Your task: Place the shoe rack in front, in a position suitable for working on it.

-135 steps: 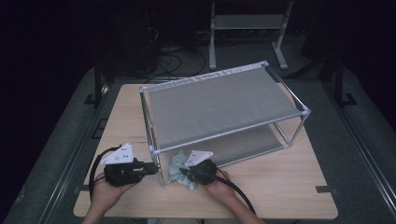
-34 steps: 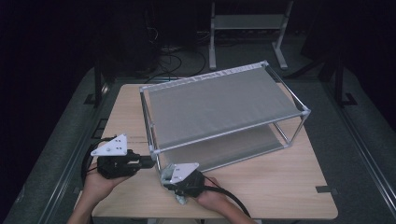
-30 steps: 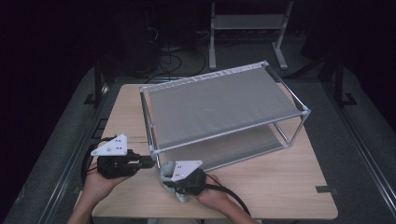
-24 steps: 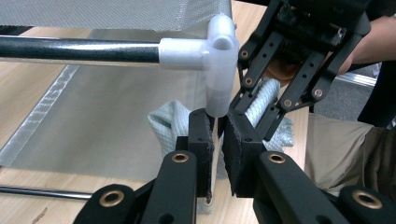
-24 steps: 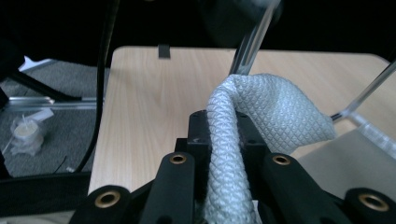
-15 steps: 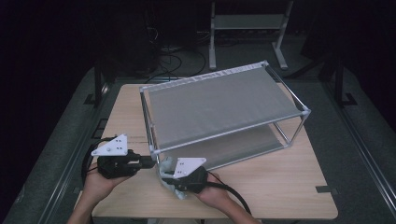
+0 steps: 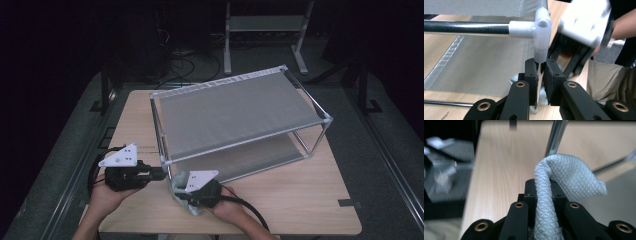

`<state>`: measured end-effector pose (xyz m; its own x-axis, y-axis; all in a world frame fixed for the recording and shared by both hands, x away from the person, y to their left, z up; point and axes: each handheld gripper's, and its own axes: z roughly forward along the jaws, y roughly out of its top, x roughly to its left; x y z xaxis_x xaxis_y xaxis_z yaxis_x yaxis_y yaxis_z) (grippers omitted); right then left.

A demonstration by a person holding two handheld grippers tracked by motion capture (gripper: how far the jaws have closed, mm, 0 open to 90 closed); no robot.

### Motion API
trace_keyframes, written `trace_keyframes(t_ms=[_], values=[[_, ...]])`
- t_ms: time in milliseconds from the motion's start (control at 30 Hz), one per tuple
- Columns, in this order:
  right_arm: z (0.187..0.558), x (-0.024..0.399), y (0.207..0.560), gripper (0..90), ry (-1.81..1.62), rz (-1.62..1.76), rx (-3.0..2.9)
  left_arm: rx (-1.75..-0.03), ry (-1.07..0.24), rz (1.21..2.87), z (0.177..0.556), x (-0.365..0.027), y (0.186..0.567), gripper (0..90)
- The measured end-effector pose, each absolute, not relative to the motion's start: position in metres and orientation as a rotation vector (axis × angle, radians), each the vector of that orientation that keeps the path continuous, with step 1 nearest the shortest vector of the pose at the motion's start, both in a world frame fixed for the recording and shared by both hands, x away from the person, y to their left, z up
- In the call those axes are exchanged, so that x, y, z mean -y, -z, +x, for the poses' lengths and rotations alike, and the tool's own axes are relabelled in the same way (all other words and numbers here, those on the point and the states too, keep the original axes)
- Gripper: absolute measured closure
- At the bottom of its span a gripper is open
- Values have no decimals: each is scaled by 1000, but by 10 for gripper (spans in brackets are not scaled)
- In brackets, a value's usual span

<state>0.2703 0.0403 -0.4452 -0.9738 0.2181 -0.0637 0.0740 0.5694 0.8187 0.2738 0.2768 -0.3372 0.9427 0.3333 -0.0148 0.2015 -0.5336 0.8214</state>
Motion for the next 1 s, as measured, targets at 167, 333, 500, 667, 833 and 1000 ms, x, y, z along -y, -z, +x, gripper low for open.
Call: trace_keyframes(t_ms=[167, 333, 500, 667, 833, 1000], values=[[270, -42, 450, 793, -1346, 254, -2653, -381, -177, 2142, 274, -278, 338, 813], [273, -31, 424, 793, -1453, 258, -2563, -381, -180, 2143, 273, -277, 338, 813], [275, -37, 444, 792, -1371, 269, -2645, -389, -178, 2129, 272, -278, 340, 809], [274, -25, 443, 792, -1419, 281, -2613, -417, -168, 2133, 273, -275, 346, 734], [276, -5, 421, 792, -1418, 255, -2587, -428, -161, 2116, 274, -270, 352, 730], [281, 13, 414, 792, -1387, 273, -2596, -442, -153, 2120, 274, -264, 357, 708]])
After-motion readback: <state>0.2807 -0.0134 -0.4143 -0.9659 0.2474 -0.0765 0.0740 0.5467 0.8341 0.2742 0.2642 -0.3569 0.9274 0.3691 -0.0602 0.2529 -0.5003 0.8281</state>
